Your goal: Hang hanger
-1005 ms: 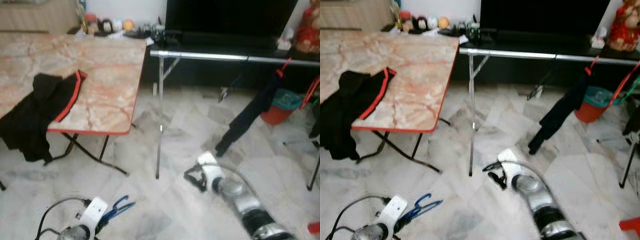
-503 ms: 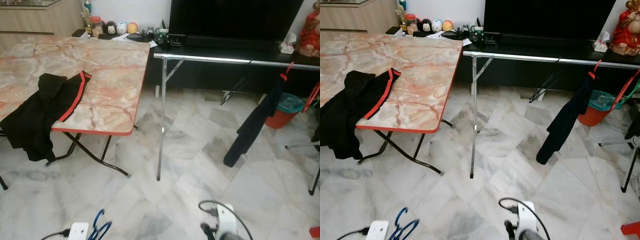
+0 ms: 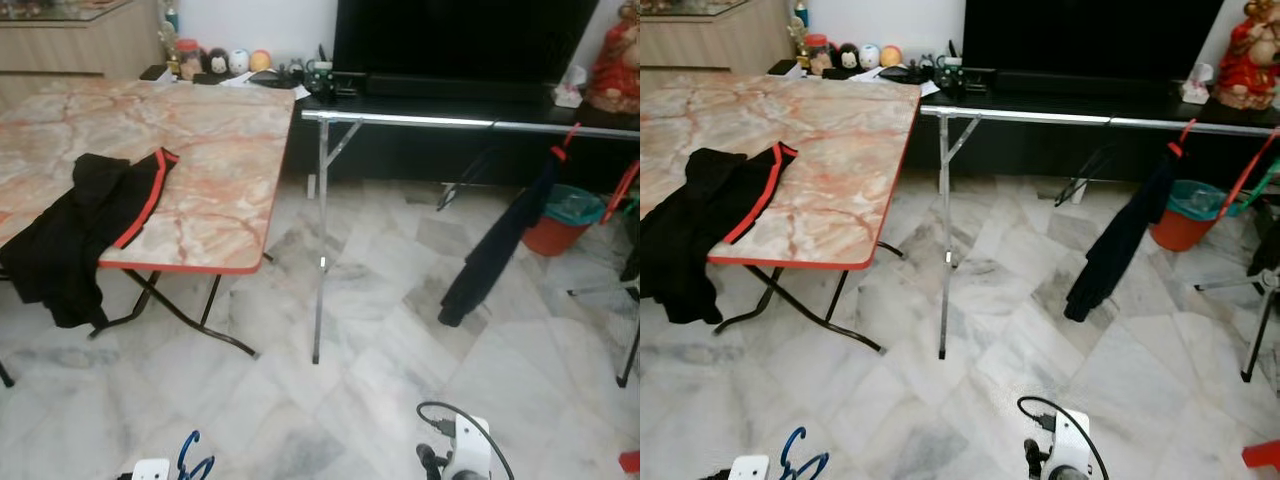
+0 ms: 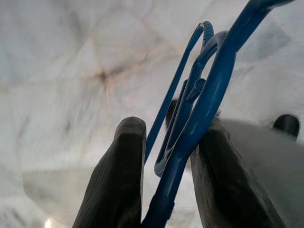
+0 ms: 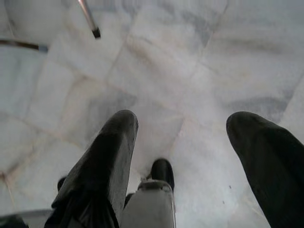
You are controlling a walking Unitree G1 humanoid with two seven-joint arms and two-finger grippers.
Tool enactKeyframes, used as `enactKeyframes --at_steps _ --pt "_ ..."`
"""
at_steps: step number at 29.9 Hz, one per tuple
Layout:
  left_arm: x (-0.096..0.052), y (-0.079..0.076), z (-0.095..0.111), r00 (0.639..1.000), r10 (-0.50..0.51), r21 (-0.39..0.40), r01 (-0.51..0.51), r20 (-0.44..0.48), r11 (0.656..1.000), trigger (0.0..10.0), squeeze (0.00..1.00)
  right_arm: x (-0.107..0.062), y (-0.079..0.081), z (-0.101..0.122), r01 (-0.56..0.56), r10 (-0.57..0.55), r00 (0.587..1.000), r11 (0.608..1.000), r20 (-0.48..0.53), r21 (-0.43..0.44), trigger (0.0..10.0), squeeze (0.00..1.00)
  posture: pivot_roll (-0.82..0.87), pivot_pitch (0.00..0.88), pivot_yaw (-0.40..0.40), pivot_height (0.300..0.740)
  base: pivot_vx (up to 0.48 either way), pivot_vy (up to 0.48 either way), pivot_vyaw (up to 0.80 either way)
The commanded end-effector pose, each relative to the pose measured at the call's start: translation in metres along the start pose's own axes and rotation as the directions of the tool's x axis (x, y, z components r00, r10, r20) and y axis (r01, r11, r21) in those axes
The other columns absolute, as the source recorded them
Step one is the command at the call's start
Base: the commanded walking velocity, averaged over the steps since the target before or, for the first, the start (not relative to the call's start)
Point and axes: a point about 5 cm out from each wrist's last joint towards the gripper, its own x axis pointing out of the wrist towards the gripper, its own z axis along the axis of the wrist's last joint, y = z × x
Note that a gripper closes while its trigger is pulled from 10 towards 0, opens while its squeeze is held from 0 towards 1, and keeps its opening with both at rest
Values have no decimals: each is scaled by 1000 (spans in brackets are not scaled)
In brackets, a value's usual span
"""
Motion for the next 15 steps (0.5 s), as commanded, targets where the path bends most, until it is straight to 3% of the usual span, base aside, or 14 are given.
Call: enactKeyframes --at_steps 1,15 --pt "1 -6 1 1000 -17 6 17 2 1000 10000 0 0 -2 0 4 -4 1000 1000 4 8 10000 0 7 0 -34 740 0 -401 0" --pt "0 -8 -4 1000 -30 35 30 -9 999 10000 0 -4 -8 -19 31 -31 998 999 -48 8 10000 0 15 0 -33 740 0 -398 0"
